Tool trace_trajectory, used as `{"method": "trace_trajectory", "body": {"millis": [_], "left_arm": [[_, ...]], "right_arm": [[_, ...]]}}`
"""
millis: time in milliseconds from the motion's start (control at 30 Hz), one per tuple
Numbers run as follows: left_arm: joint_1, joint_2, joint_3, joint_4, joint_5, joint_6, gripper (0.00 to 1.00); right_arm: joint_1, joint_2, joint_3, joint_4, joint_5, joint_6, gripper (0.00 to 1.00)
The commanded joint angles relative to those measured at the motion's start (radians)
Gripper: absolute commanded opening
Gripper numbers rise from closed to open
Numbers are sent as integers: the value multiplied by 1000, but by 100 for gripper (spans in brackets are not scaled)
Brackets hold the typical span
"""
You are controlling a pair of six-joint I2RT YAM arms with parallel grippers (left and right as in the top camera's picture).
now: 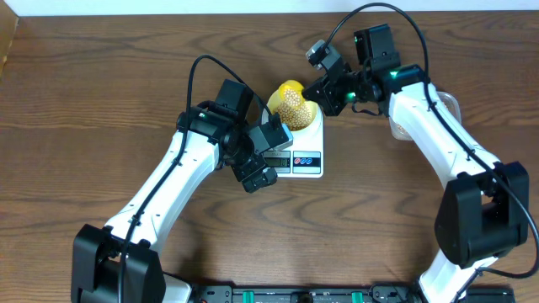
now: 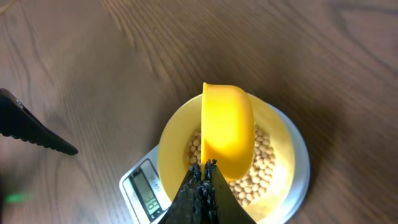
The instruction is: Scoop item into bowl and weigh 50g on scale
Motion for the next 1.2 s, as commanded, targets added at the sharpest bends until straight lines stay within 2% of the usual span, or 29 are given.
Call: {"method": "trace_trajectory", "body": {"millis": [0, 100, 700, 1167], "left_arm": [[3, 6, -2, -2, 9, 6, 98], [3, 6, -2, -2, 9, 6, 98], [3, 6, -2, -2, 9, 7, 98], [3, 6, -2, -2, 9, 6, 98]], "right_arm": [[9, -54, 24, 2, 21, -60, 1], [19, -64, 23, -2, 34, -97, 1], [49, -69, 23, -15, 141, -115, 1], [39, -69, 23, 1, 114, 22, 1]]}}
